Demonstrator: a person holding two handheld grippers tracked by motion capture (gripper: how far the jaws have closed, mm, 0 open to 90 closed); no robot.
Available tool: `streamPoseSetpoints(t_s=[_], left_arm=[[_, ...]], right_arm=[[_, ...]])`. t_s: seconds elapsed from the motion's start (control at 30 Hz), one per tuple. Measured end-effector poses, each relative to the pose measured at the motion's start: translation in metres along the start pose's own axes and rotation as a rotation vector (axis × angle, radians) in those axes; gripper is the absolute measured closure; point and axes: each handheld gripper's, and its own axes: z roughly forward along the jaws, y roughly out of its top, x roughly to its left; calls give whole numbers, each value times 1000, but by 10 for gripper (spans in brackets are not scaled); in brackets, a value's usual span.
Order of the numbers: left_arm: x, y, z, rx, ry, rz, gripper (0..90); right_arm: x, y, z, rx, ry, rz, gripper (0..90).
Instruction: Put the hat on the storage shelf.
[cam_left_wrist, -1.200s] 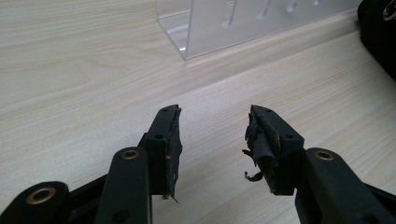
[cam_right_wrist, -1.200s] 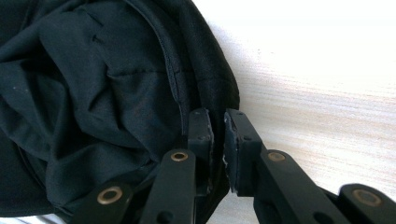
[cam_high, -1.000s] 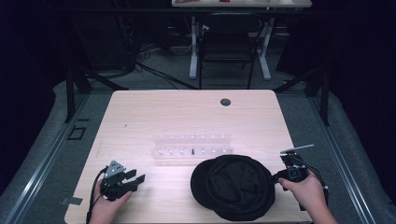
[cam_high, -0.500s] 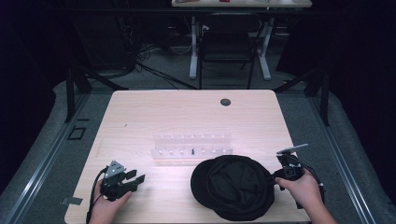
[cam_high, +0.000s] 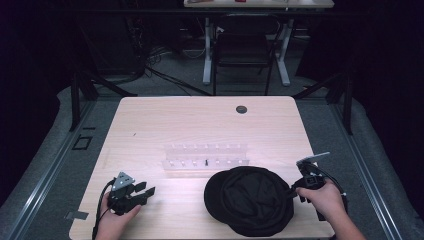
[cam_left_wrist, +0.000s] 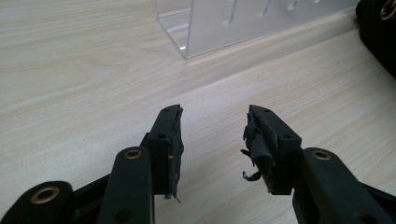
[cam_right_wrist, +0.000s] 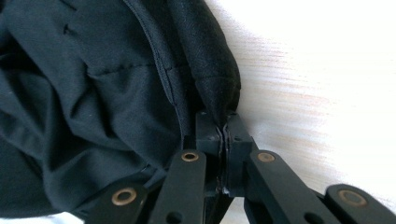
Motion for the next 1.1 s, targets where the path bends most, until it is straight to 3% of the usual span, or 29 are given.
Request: streamPoseSetpoints(t_s=[0.07,0.1,0.3,0.4,0.5,0.53,0.7,0.77,0.8,0.83,1.1], left_arm=[[0,0,0,1,0,2,559],[0,0,0,6,-2,3,559],[1,0,0,-3,3,-2,559],[1,0,-1,-2,2,-1,559],[1,0,-1,-5,1,-6,560],[2,0,-1,-4,1,-6,559],[1,0,-1,-4,2,-7,560],[1,0,0,-4,2,-7,559],[1,0,0,-4,2,-8,560],[2,0,0,-3,2,-5,559],[3,0,-1,1,3,-6,559]], right_arm=[[1,1,-2,17,-13,-7,878],[0,1,-4,20,17,-6,879],[1,0,-20,18,89,4,881],[3,1,-25,32,102,-6,882],[9,0,-33,1,149,20,882],[10,1,-39,17,170,3,882],[18,1,-48,-2,187,14,882],[21,3,-54,26,195,-9,882],[26,1,-53,-14,218,27,882],[26,3,-57,20,213,3,882],[38,7,-69,23,278,16,883]])
